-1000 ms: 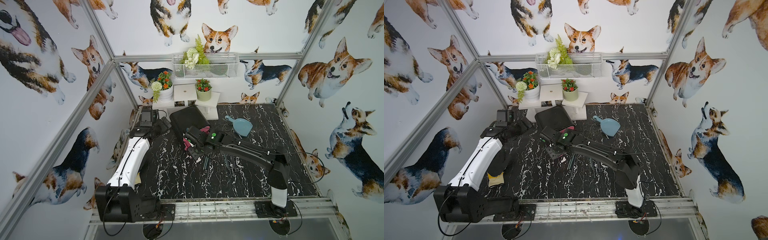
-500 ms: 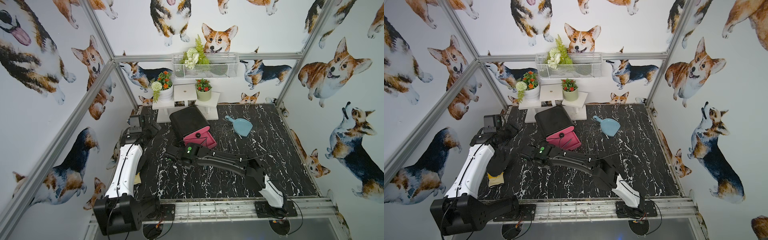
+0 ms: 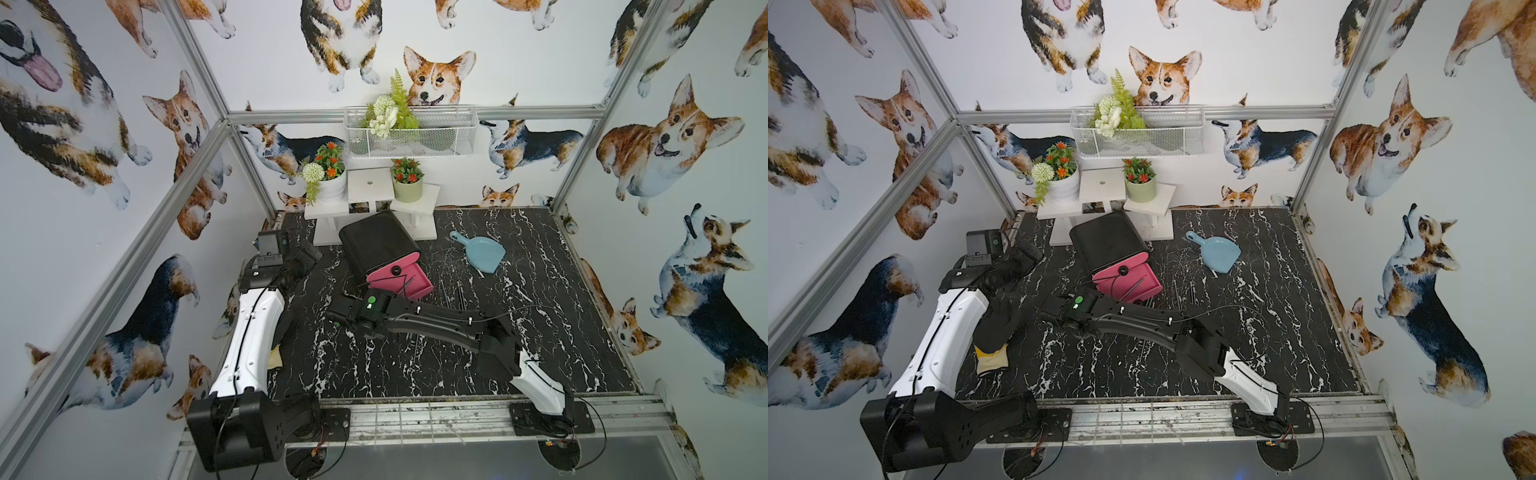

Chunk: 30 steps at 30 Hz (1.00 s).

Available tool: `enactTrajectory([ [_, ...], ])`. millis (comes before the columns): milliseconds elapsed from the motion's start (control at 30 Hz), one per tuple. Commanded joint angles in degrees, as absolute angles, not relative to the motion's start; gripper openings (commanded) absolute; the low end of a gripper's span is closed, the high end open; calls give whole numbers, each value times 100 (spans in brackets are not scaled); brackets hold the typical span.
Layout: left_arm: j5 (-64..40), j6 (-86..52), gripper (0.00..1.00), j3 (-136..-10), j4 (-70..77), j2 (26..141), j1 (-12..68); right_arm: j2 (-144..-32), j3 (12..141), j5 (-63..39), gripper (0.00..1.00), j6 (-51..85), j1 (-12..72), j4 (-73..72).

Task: Please place the pencils in the drawer according to their color
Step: Adjust the pencil in the drawer.

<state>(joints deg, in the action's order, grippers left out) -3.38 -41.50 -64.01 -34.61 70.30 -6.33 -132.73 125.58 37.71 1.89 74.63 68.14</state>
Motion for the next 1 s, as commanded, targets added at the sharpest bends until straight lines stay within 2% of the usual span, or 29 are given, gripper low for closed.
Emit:
enactTrajectory([
  [0, -400, -4157, 100, -6394, -3366, 7005, -642, -13270, 12593, 3989, 52, 316, 7447, 6950],
  [67, -403, -4148, 100, -6390, -3358, 6988, -642, -13235, 12616, 4015, 46, 346, 7412, 6952],
  [167, -399, -4131, 100, -6390, -3357, 6953, -641, -13167, 12620, 3981, 43, 411, 7334, 6952],
  [567, -439, -4115, 100, -6403, -3313, 6926, -642, -13083, 12653, 3669, 40, 536, 7056, 6996],
  [833, -439, -4131, 100, -6397, -3323, 6961, -642, -12794, 12665, 2829, 55, 596, 7181, 6838],
  [967, -448, -4141, 100, -6425, -3318, 6987, -639, -12928, 12671, 2780, 60, 604, 7180, 6896],
])
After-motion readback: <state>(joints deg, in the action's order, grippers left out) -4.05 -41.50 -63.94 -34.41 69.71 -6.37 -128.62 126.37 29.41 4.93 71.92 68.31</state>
